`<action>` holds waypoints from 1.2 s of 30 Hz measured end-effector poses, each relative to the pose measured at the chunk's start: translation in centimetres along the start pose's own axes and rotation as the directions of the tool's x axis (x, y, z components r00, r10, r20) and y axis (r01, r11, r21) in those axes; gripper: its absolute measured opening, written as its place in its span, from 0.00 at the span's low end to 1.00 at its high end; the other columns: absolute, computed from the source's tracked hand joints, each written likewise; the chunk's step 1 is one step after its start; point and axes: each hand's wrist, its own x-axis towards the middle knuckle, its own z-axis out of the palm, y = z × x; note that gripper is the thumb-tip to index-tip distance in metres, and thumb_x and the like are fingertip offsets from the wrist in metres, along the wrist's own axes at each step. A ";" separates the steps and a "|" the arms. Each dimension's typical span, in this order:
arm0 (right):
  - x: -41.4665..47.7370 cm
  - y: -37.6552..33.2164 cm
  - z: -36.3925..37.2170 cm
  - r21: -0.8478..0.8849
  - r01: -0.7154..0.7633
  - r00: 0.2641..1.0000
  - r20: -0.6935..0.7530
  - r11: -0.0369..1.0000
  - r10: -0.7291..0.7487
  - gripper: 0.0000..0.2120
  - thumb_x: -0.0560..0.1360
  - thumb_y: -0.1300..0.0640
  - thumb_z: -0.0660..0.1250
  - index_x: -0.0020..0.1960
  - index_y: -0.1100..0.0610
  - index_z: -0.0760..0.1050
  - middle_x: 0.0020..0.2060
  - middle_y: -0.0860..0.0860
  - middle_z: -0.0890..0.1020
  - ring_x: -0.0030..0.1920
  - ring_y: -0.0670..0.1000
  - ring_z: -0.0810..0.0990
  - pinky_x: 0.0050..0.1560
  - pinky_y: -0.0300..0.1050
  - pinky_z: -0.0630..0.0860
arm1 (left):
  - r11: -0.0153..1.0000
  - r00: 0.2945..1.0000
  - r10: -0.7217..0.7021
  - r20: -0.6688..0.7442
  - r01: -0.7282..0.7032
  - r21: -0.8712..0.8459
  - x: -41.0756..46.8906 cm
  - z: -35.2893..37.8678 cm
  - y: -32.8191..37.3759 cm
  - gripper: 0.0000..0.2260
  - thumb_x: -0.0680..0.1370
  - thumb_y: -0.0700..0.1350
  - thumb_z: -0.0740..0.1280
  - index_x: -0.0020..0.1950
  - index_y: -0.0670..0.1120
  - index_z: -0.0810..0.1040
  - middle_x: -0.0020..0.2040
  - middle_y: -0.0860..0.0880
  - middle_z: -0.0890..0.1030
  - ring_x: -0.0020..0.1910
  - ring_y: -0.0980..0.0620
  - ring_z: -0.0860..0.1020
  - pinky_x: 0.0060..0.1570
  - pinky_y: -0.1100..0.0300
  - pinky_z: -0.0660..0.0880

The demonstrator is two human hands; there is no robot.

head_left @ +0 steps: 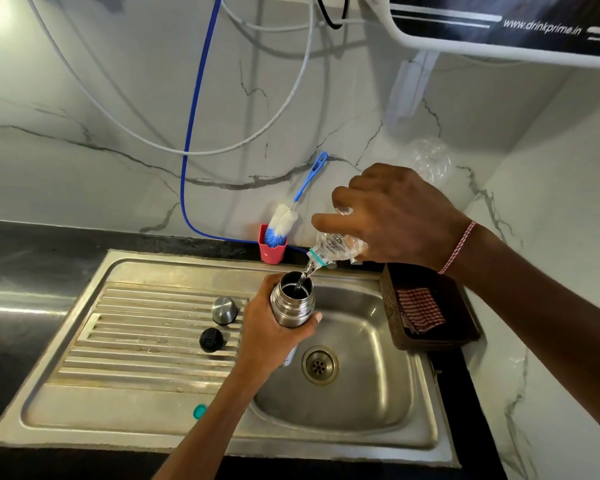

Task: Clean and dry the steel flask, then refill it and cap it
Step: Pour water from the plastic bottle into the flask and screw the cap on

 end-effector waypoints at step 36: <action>4.2 -0.7 -1.2 -0.207 0.337 0.932 -0.063 0.918 -0.356 0.16 0.76 0.68 0.61 0.57 0.51 0.73 0.37 0.55 0.77 0.35 0.58 0.76 0.40 0.51 0.74 | 0.998 0.998 -0.061 -0.028 0.060 -0.023 0.2 0.1 -0.6 0.28 0.64 0.48 0.85 0.58 0.58 0.74 0.49 0.60 0.83 0.47 0.55 0.84 0.48 0.59 0.80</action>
